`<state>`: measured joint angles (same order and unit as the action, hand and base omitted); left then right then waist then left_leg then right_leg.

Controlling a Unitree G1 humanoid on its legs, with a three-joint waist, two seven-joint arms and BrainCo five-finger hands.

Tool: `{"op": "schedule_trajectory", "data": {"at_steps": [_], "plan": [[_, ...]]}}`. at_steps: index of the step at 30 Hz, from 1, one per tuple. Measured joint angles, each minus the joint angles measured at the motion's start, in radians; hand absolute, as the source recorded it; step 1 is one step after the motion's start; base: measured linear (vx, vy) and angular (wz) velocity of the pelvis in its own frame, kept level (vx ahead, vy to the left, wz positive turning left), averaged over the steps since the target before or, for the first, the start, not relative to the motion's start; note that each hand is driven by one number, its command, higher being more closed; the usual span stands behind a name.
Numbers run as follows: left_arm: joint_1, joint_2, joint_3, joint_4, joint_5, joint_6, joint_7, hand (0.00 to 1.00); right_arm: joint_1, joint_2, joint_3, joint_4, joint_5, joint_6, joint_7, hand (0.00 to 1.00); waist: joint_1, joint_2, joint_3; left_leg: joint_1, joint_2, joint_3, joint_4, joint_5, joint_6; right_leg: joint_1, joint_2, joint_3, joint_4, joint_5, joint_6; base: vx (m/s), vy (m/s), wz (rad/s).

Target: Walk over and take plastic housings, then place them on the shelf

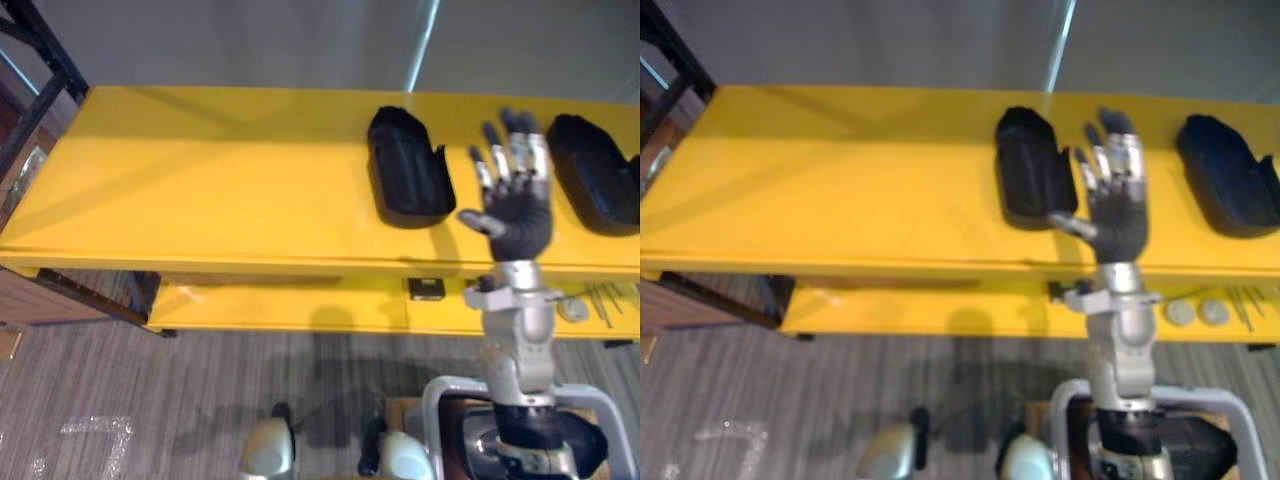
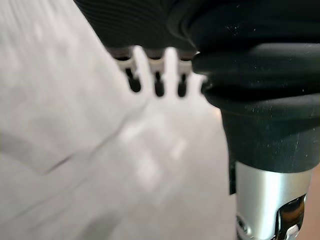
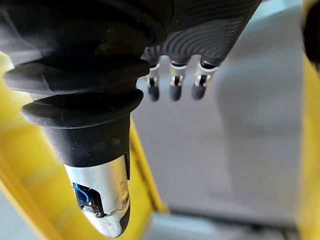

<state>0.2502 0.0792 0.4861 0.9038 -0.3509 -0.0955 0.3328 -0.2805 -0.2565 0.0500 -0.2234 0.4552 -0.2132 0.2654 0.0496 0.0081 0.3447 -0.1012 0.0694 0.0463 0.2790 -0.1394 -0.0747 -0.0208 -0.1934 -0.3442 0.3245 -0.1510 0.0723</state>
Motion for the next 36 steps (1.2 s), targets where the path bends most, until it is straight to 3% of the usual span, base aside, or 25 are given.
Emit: {"op": "schedule_trajectory", "data": {"at_steps": [3,7,11,15,17,20,21,23,28,36], "plan": [[0.008,0.0,-0.117,0.071,0.007,0.013,-0.2,0.0,-0.032,-0.02,0.064,0.02,0.0,0.032,0.046,0.0,0.002,0.007,0.007,0.028,-0.017,-0.001,-0.052,0.028,0.001,-0.002,-0.019,0.0,0.015,-0.011,0.008,0.0,-0.015,0.06],[0.003,0.003,-0.251,0.101,-0.006,0.045,-0.418,0.0,-0.109,-0.008,0.135,0.102,-0.012,0.043,0.024,0.0,0.001,0.024,0.019,0.035,-0.026,-0.001,-0.125,0.079,-0.007,-0.032,-0.031,-0.001,0.033,-0.016,0.007,0.03,-0.031,0.06],[-0.014,0.008,-0.352,0.116,-0.021,0.051,-0.477,0.0,-0.149,0.04,0.229,0.163,-0.162,0.058,-0.042,0.0,-0.001,0.033,0.025,0.049,-0.024,0.005,-0.148,0.091,-0.008,-0.032,-0.028,0.003,0.03,-0.018,0.004,0.06,-0.014,-0.01],[-0.035,0.034,-0.394,0.12,-0.045,0.051,-0.5,0.0,-0.163,0.056,0.258,0.166,-0.297,0.073,-0.047,0.0,-0.004,0.035,0.027,0.049,-0.023,0.013,-0.155,0.091,-0.008,-0.032,-0.024,0.011,0.016,-0.016,0.005,0.02,0.006,-0.02],[-0.049,0.044,-0.404,0.128,-0.045,0.051,-0.499,0.0,-0.162,0.038,0.258,0.159,-0.36,0.107,-0.047,0.0,-0.008,0.032,0.029,0.05,-0.023,0.017,-0.157,0.091,-0.008,-0.032,-0.023,0.015,0.01,-0.014,0.008,0.02,0.016,-0.05],[-0.056,0.061,-0.422,0.127,-0.044,0.05,-0.499,0.0,-0.127,-0.022,0.217,0.107,-0.361,0.143,-0.047,0.0,-0.009,0.022,0.034,0.05,-0.016,0.028,-0.163,0.091,-0.008,-0.031,-0.011,0.023,-0.012,-0.001,0.006,0.01,0.01,-0.09],[-0.057,0.067,-0.422,0.127,-0.044,0.05,-0.494,0.0,-0.103,-0.039,0.189,0.084,-0.344,0.146,-0.047,1.0,-0.01,0.017,0.037,0.051,-0.013,0.036,-0.164,0.091,-0.008,-0.032,-0.007,0.029,-0.019,0.003,0.005,0.02,0.009,-0.23],[-0.06,0.072,-0.423,0.129,-0.044,0.05,-0.49,0.0,-0.051,-0.064,0.128,0.04,-0.317,0.147,-0.051,1.0,-0.015,0.013,0.04,0.051,-0.006,0.054,-0.165,0.09,-0.008,-0.033,0.003,0.046,-0.041,0.018,0.004,0.02,0.013,-0.22],[-0.069,0.072,-0.467,0.133,-0.044,0.049,-0.467,0.0,0.109,-0.075,0.057,-0.063,-0.281,0.11,-0.096,1.0,-0.065,0.012,0.044,0.049,-0.003,0.098,-0.163,0.076,-0.006,-0.05,0.01,0.086,-0.062,0.034,0.01,0.01,0.021,-0.22],[-0.09,0.073,-0.493,0.138,-0.045,0.037,-0.455,0.0,0.225,-0.055,0.033,-0.084,-0.272,0.039,-0.11,1.0,-0.069,0.026,0.075,0.048,0.006,0.117,-0.146,0.061,-0.005,-0.051,0.021,0.106,-0.077,0.044,0.009,0.0,0.003,-0.09]]}}
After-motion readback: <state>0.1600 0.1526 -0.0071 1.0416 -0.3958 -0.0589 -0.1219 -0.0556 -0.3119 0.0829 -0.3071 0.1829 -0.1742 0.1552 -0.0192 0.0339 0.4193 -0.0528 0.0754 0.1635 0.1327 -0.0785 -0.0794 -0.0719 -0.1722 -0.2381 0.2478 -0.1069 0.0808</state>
